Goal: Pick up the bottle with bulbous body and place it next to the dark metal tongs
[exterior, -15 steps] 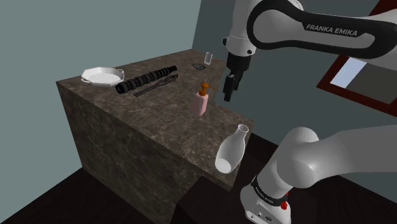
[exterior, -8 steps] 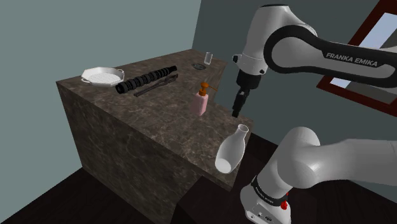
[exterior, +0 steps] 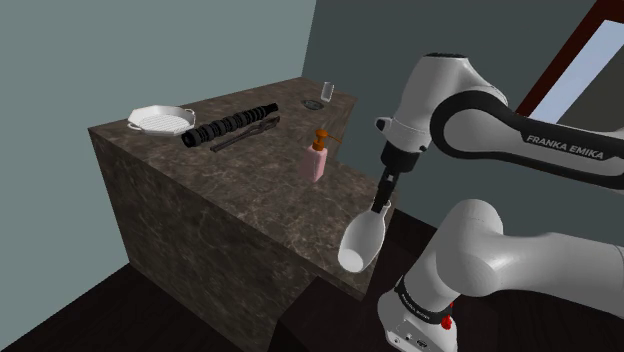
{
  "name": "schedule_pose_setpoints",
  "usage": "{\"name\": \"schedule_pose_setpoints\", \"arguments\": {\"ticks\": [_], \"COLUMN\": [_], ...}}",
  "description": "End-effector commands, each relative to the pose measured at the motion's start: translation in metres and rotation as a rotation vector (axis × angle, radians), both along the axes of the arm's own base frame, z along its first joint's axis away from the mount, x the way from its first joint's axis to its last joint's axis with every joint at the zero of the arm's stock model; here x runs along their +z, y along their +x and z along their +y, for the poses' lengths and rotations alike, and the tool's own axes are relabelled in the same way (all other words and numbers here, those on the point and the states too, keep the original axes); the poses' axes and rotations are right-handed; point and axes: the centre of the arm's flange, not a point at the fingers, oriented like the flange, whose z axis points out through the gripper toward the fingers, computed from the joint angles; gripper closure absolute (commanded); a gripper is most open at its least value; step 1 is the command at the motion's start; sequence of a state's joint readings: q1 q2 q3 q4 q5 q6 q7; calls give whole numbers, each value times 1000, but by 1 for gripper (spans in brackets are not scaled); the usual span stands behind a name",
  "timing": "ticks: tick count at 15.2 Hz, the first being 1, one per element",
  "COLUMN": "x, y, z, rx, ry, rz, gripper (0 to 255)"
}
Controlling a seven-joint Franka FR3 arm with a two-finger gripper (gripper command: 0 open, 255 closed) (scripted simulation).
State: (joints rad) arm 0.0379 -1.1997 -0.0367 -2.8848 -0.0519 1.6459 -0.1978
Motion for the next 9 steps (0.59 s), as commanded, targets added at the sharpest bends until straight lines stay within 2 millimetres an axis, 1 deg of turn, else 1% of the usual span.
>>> {"name": "schedule_pose_setpoints", "arguments": {"ticks": [1,4,9], "x": [-12,-25,-25], "y": [-2,-2,-2], "z": [0,0,0], "rx": [0,0,0], "ry": [1,1,1], "rz": [-1,-1,-1], "gripper": [0,0,0]}}
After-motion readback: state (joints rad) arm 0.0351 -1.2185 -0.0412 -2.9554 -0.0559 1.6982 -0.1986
